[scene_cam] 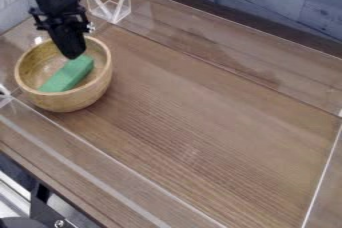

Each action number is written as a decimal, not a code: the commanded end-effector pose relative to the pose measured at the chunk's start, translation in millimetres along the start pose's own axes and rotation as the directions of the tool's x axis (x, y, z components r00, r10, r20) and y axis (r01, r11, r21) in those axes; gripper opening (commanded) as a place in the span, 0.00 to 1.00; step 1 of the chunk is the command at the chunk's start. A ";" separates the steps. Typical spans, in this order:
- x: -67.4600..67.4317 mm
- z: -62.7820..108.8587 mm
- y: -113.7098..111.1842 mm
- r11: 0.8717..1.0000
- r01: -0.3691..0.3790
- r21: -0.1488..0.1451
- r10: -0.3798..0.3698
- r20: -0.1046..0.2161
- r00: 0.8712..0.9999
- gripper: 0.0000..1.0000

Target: Move green stick from inside the wooden bowl to the table next to it

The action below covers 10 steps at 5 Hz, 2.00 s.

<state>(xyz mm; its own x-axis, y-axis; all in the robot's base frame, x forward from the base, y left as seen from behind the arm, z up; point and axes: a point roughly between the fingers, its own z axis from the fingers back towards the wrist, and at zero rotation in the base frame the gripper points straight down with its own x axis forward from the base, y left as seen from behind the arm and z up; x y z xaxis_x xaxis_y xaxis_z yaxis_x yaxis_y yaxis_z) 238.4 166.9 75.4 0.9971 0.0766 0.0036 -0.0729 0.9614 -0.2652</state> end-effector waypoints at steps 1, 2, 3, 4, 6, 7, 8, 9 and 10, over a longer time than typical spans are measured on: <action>-3.4 5.7 2.3 0.999 -0.030 0.037 0.028 0.054 0.998 0.00; -9.8 1.5 0.9 0.997 -0.074 0.030 0.071 0.070 0.995 0.00; 1.4 12.0 1.0 0.995 -0.097 0.020 0.094 0.089 0.992 0.00; 13.6 23.3 0.2 0.993 -0.116 0.010 0.114 0.109 0.987 0.00; 11.4 11.6 12.3 0.991 -0.131 0.031 0.128 0.091 0.988 1.00; 10.2 2.6 19.9 0.988 -0.149 0.046 0.144 0.081 0.986 1.00; 12.3 -12.4 18.1 0.991 -0.116 0.065 0.112 0.057 0.992 1.00; 15.0 -27.3 15.6 0.993 -0.081 0.080 0.079 0.034 0.996 1.00; 13.9 -27.0 12.0 0.988 -0.130 0.084 0.127 0.045 0.991 0.00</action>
<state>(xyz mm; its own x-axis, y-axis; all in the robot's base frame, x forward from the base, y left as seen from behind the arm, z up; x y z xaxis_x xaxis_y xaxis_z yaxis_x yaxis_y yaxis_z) 249.4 173.9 36.9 0.9779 0.2090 -0.0098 -0.2069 0.9589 -0.1944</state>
